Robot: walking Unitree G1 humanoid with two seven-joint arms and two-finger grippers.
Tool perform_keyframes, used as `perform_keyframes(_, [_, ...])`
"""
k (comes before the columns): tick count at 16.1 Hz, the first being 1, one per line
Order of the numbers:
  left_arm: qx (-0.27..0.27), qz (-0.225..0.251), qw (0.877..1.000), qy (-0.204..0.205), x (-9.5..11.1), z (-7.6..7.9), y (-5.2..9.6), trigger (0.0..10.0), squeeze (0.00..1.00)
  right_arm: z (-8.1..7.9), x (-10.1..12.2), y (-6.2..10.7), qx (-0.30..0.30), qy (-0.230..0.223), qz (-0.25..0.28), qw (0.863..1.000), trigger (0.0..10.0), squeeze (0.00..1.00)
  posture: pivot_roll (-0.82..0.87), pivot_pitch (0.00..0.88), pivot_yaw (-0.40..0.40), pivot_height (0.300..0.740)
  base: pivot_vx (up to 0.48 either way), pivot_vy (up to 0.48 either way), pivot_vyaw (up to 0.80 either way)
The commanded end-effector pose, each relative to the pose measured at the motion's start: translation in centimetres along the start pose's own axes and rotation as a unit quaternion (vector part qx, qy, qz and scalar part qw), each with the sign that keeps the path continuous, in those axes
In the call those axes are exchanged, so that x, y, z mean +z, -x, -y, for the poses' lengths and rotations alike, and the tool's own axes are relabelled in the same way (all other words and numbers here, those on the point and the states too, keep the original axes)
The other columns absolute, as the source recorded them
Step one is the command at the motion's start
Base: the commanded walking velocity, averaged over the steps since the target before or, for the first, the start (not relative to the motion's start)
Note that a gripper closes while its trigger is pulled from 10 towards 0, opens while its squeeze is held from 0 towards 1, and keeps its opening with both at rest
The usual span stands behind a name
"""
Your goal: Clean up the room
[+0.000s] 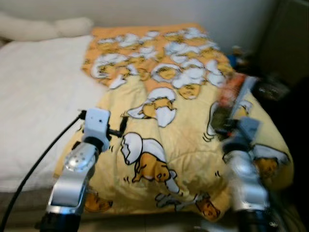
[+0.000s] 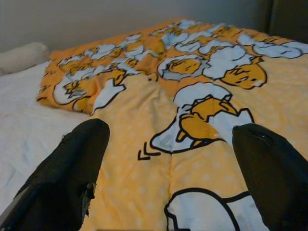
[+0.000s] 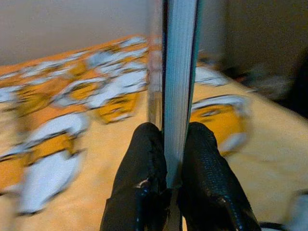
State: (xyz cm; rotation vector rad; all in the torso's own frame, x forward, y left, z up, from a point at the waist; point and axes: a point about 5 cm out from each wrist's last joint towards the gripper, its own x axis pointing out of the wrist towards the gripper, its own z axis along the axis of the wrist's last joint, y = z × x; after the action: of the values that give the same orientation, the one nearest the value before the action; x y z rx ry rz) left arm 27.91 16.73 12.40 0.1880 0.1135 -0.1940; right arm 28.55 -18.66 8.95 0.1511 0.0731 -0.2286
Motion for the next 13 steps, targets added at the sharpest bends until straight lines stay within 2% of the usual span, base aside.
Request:
perform_keyframes(1, [0.023,-0.005,1.000,0.000,0.0,-1.1,0.1,10.0,0.00,-2.3,2.5,-0.5,0.042,-0.009,0.051,0.998,10.0,0.00,-0.03,0.000,0.044,0.740,0.000,0.409,0.00])
perform_keyframes(4, [0.022,-0.004,1.000,0.002,0.1,-1.0,0.0,10.0,0.00,-2.5,3.2,-0.6,0.045,-0.009,0.059,0.997,10.0,0.00,-0.04,0.000,0.043,0.740,0.000,0.431,0.00])
perform_keyframes(7, [0.024,-0.003,1.000,0.004,0.2,-0.9,-0.2,10.0,0.00,-2.4,2.7,-0.5,0.044,-0.014,0.049,0.998,10.0,0.00,-0.04,0.000,0.044,0.740,0.000,0.475,0.00])
perform_keyframes(13, [0.021,0.000,1.000,0.004,0.3,-0.8,-0.3,10.0,0.00,-3.6,2.6,-0.4,0.061,-0.030,0.041,0.997,10.0,0.00,-0.02,0.000,0.029,0.740,0.000,0.480,0.00])
